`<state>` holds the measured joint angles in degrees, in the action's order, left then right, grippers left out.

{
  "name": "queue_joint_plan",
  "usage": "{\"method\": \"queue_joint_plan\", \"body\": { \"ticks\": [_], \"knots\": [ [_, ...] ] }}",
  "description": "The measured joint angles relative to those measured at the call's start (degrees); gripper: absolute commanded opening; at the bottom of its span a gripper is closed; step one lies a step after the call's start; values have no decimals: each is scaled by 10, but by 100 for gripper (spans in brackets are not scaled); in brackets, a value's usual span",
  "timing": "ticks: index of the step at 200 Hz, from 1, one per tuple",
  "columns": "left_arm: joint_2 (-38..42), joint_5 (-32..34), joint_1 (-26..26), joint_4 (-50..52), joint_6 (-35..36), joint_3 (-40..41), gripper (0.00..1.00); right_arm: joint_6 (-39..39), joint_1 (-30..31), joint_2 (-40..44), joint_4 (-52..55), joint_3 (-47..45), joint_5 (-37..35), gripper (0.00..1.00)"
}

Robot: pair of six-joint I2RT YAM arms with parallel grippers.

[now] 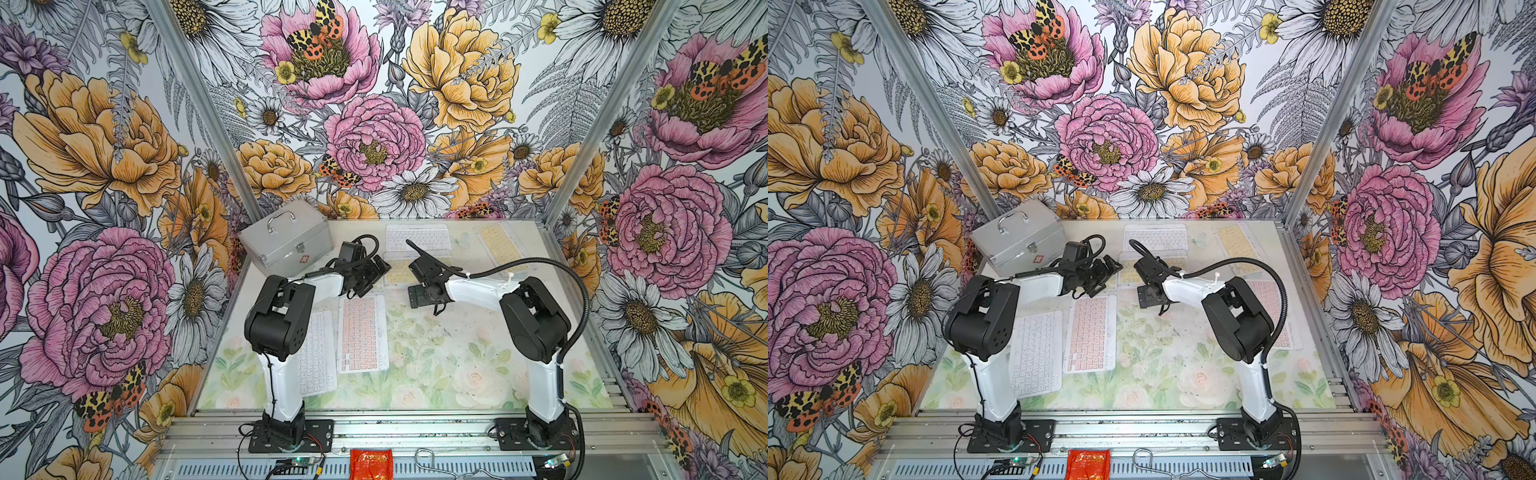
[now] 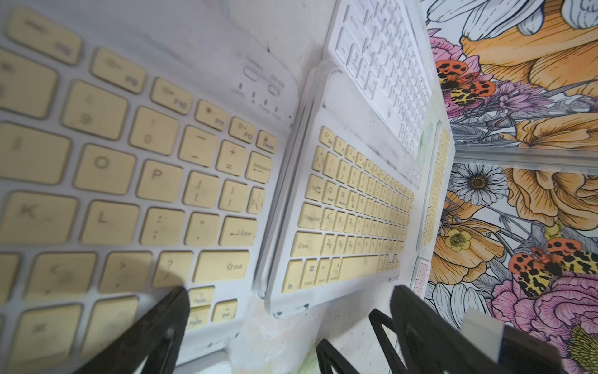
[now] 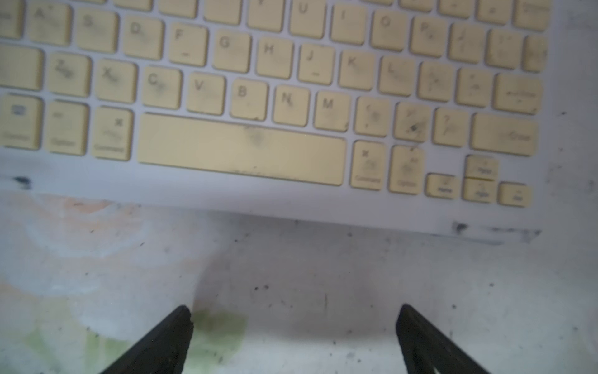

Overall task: Stack the numeric keypads
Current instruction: Adjust the numeric keypad.

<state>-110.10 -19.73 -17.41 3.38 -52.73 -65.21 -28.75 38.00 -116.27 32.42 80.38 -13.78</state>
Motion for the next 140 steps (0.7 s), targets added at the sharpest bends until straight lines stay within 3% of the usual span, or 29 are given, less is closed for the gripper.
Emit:
{"method": "queue_joint_plan", "body": {
  "ticks": [60, 140],
  "knots": [
    [36, -22, 42, -11, -9, 55, 99, -18, 30, -65, 21, 115, -17, 100],
    [59, -29, 45, -19, -9, 65, 99, -28, 31, -125, 63, 191, -31, 100]
  ]
}}
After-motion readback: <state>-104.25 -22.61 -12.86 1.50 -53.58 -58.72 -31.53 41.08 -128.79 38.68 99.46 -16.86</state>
